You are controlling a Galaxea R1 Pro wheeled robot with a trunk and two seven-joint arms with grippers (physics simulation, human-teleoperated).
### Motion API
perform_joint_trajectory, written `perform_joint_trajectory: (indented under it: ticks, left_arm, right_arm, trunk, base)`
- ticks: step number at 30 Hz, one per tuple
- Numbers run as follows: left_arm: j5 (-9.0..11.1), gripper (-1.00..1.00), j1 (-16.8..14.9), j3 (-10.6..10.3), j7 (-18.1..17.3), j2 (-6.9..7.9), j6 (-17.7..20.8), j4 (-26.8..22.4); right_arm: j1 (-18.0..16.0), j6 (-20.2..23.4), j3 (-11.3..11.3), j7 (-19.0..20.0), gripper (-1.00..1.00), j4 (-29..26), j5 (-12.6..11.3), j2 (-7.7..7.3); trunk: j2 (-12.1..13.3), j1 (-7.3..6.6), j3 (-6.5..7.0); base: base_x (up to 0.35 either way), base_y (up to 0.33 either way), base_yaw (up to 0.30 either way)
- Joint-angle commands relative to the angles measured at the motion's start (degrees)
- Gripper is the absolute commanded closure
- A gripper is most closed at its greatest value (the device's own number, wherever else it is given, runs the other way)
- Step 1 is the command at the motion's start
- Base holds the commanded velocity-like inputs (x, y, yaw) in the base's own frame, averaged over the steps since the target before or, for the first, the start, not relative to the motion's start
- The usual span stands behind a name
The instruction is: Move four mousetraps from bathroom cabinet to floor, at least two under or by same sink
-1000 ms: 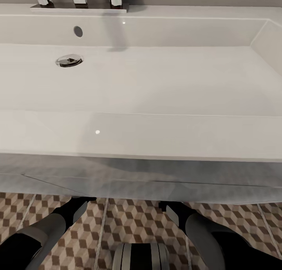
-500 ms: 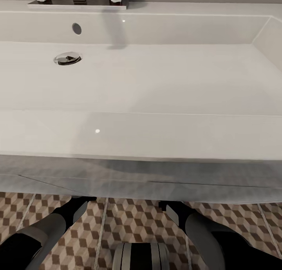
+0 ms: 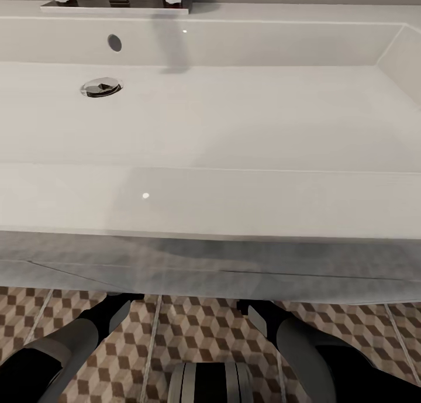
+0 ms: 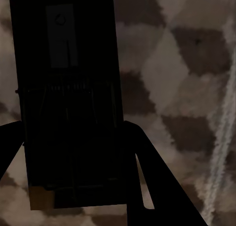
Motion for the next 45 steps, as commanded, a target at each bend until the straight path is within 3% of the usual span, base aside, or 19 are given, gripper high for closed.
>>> perform_joint_trajectory:
  ticks: [1,18,22,37,45]
  left_arm:
    - [0.2,1.0,0.0,-0.5,0.3,0.05,0.3,-0.2]
    - [0.2,1.0,0.0,-0.5,0.3,-0.04,0.3,-0.2]
    - [0.2,1.0,0.0,-0.5,0.3,-0.04,0.3,-0.2]
    - [0.2,1.0,0.0,-0.5,0.3,-0.04,0.3,-0.8]
    - [0.2,1.0,0.0,-0.6,0.3,-0.96,0.3,-0.8]
  right_arm:
    - [-2.4,0.3,-0.4,-0.2,1.0,-0.1,0.3,0.04]
    - [-2.4,0.2,-0.4,-0.2,1.0,-0.1,0.3,0.04]
    - [-2.4,0.2,-0.4,-0.2,1.0,-0.1,0.3,0.04]
    - [-2.4,-1.3,-0.4,-0.4,1.0,-0.1,0.1,0.04]
    - [-2.4,-1.8,-0.4,-0.6,1.0,-0.1,0.0,0.04]
  trunk:
    - [0.0,-0.01,-0.02]
    - [0.0,-0.01,-0.02]
    - [-0.1,0.09,-0.91]
    - [-0.1,0.09,-0.91]
    - [-0.1,0.09,-0.91]
  base:
    - [0.0,0.0,0.0]
    - [0.0,0.0,0.0]
    - [0.0,0.0,0.0]
    - [0.0,0.0,0.0]
    - [0.0,0.0,0.0]
